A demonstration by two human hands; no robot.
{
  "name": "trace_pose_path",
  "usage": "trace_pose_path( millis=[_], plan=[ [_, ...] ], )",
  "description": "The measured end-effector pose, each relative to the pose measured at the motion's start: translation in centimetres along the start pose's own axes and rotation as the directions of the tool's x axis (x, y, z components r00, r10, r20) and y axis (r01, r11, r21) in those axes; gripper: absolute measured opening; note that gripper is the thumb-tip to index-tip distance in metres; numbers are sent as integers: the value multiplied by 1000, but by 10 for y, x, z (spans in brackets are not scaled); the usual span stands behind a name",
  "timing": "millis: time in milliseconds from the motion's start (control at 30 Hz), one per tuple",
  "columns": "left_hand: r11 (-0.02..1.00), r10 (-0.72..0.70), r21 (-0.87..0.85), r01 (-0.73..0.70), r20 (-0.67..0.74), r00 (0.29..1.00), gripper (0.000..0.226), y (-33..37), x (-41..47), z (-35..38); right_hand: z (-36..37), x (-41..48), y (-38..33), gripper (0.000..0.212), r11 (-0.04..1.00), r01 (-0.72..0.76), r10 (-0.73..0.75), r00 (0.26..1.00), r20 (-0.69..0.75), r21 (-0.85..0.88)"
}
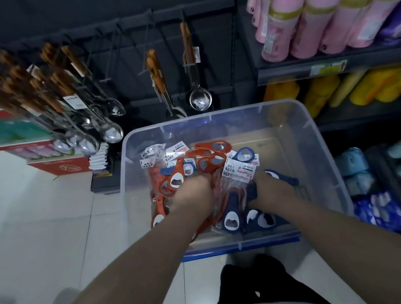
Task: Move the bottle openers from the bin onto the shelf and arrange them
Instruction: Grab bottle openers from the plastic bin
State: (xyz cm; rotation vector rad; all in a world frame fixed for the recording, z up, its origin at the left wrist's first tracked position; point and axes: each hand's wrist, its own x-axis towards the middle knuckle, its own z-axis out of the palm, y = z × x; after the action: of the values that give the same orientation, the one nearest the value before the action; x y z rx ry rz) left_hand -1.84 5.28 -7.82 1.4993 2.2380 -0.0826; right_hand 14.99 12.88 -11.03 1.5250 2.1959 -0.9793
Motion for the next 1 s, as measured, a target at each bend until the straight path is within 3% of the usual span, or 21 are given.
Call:
trace_pose_path(
  millis=[67,133,233,300,367,433,533,633,733,833,1000],
  plan=[
    [1000,10,-18,-9,92,996,16,13,-5,3,-8,0,8,49,998,54,-53,998,36,-28],
    [1000,-2,-17,5,183,983,15,25,-7,9,-17,0,17,34,993,82,-78,995,56,-81],
    [999,-44,3,44,223,974,47,41,-7,19,-33,3,30,11,989,64,-69,997,-27,-132],
    [997,-81,12,81,199,977,58,50,-8,26,-39,8,39,28,977,37,-49,997,-52,-208],
    [992,-124,22,122,159,979,54,53,-7,30,-42,14,44,29,983,22,-32,998,-50,-183],
    [986,-166,9,166,144,976,38,50,-3,27,-42,21,43,19,997,26,-29,998,-48,-66],
    [958,-204,-157,239,208,957,23,44,1,13,-38,32,36,13,979,-13,15,1000,-8,203],
    [928,-172,-291,232,217,961,23,47,-1,8,-30,44,32,26,939,-12,23,999,-28,345],
    [941,-200,-235,243,192,961,27,57,-2,13,-20,49,28,41,902,-27,35,999,-10,431],
    [927,-244,-244,284,181,953,29,63,-1,17,-12,44,22,72,914,14,-38,998,49,406],
    [897,-213,-350,270,193,958,23,57,-6,10,-26,24,9,27,948,24,-100,969,224,318]
  ],
)
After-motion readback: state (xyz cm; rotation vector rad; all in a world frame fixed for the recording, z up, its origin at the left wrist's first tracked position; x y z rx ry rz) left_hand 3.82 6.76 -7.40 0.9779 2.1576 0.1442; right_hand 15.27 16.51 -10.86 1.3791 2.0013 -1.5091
